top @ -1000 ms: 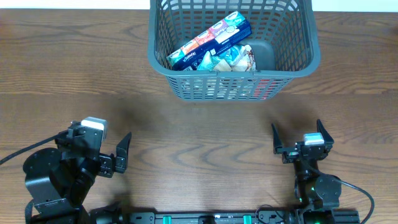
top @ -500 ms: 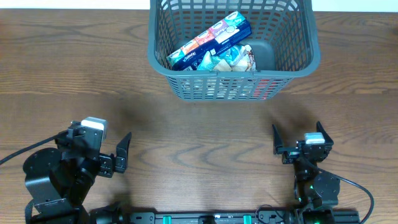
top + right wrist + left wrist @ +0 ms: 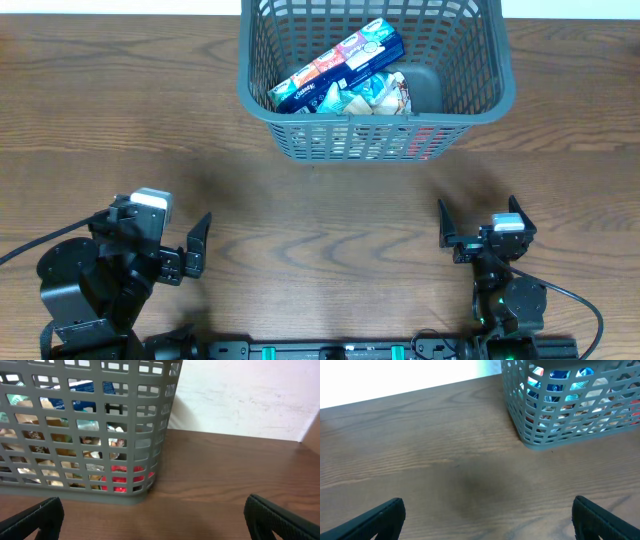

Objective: Pack container

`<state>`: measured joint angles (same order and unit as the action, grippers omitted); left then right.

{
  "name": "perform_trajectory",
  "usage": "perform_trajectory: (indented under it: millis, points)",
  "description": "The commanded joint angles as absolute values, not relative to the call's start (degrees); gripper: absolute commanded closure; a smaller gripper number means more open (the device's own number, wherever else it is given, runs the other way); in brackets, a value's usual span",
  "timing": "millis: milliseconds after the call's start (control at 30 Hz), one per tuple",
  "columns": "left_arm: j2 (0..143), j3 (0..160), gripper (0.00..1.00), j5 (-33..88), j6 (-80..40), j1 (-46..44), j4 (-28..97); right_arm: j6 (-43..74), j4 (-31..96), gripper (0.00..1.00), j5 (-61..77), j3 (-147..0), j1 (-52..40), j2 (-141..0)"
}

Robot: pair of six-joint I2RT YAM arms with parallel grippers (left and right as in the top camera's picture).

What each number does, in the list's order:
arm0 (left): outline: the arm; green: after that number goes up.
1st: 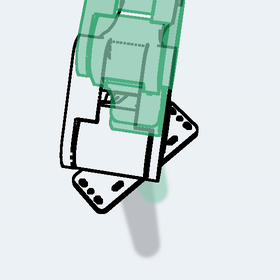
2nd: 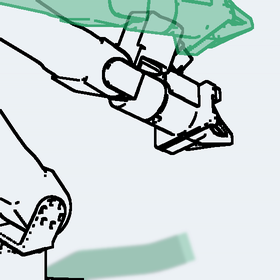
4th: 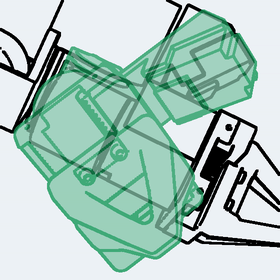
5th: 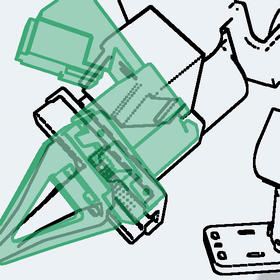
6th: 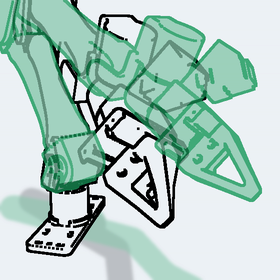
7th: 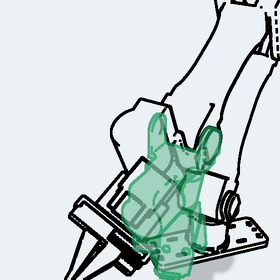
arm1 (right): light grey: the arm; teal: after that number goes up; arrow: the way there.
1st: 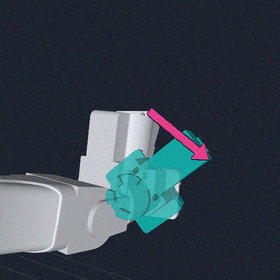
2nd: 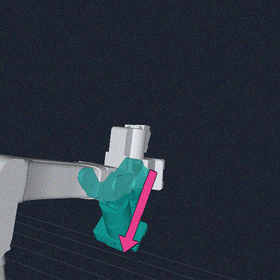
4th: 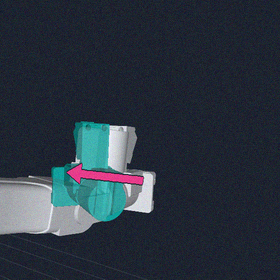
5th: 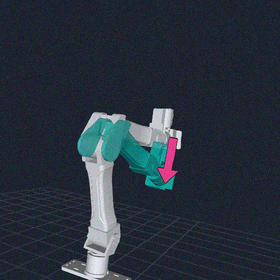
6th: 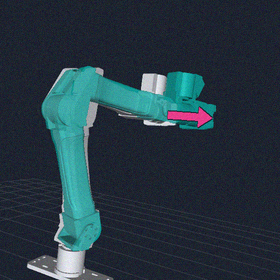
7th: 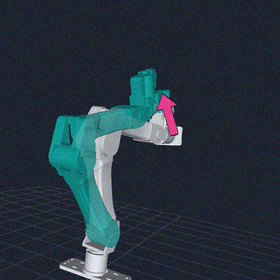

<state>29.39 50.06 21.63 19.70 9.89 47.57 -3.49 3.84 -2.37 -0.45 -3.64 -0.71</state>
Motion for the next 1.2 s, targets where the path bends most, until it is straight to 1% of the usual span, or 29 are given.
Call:
perform_trajectory:
  millis: [0, 1167]
  points:
    - [29.19, 49.71, 0.01, 21.34, 19.42, 9.56, 47.59, -2.57, 4.08, 0.01, -3.01, -0.3, -4.45, -0.36]
    - [28.93, 49.71, 0.01, 20.03, 19.42, 9.08, 47.31, -2.59, 4.05, 0.01, -2.98, -0.32, -4.49, -0.38]
